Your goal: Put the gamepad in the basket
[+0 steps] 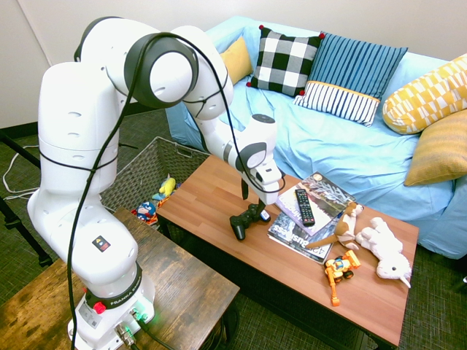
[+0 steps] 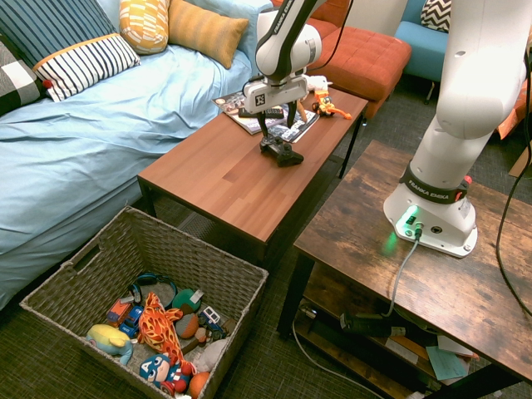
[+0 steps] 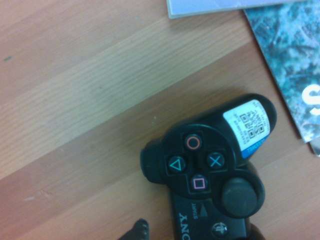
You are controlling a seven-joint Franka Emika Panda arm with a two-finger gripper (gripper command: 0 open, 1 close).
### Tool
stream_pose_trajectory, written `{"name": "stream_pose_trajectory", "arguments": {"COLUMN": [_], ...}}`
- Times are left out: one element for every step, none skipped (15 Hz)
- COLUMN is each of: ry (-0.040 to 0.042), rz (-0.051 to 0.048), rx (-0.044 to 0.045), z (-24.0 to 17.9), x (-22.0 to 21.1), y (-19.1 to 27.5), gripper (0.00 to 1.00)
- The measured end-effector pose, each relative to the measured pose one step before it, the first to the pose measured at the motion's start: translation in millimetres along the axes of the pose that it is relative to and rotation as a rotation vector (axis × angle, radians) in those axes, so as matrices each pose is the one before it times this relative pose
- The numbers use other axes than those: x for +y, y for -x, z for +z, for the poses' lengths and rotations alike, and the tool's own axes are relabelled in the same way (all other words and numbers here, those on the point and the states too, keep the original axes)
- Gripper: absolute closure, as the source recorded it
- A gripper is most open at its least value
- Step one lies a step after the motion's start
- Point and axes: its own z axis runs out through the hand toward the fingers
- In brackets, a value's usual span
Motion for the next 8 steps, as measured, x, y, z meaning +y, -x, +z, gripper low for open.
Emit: {"name": "stream_pose_trajectory", "arguments": {"ry": [0.00514, 0.00551, 0.00656, 0.00886, 0.00748, 0.0072, 0.00491, 0.00416], "rz": [0.00116, 0.00087, 0.00172, -0.00054, 0.00012, 0.00249, 0.00337, 0.00166], "rx": [-0.01094, -0.00701, -0.00513, -0.00201, -0.00178, -0.00393, -0.00327, -0.00216], "z": [6.95, 7.65, 8.77, 8.72, 8.01, 6.34, 4.26, 3.34], "x": [-0.8, -0.52, -0.23, -0.29, -0.53, -0.23, 0.0, 0.74], "y": [-0.56, -0.45, 0.15, 0.45, 0.86, 1.11, 0.2, -0.25], "gripper": [0.0, 0.0, 0.0, 0.0, 0.0, 0.0, 0.0, 0.0]}}
